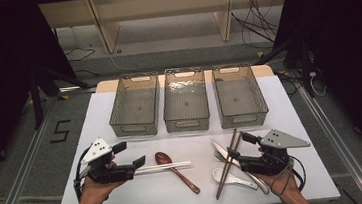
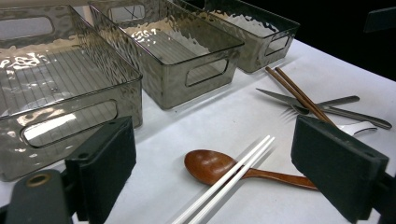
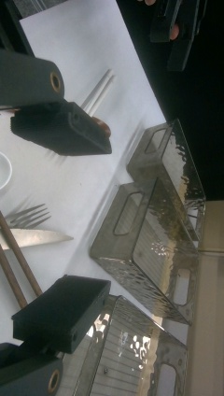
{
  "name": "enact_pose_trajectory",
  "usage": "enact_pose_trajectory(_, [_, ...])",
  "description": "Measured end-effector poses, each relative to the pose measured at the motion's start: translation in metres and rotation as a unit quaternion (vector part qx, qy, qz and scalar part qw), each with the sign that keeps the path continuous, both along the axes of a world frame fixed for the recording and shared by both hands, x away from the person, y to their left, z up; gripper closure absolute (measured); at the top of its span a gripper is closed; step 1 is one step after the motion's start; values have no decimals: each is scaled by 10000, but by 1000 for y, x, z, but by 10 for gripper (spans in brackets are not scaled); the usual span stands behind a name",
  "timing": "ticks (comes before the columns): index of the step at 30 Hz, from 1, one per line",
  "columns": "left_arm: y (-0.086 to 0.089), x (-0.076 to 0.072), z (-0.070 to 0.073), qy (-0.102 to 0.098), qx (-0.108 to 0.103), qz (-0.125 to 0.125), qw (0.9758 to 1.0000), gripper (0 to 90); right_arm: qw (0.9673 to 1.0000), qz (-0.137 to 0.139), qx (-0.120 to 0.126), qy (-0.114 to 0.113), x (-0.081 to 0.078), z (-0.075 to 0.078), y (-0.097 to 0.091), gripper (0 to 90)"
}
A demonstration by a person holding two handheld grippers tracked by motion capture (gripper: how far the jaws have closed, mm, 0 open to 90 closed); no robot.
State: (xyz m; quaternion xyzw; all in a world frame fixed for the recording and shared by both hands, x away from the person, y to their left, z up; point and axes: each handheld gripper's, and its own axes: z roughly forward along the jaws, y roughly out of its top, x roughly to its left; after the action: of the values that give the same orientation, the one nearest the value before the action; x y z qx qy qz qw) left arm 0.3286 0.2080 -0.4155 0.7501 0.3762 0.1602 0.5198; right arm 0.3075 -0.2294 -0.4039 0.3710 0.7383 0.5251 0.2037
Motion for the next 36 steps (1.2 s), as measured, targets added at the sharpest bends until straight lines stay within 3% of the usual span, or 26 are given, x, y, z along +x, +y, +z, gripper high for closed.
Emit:
enact_pose_trajectory(28, [-3,4,2,63,222,-133,9996,144,10000,-48,15,-25,-1,1,-2,300])
enact_pose_trajectory(36, [-5,16,7,335,710,-314,9964,151,10000,-53,7,-9,0,2,-2,301])
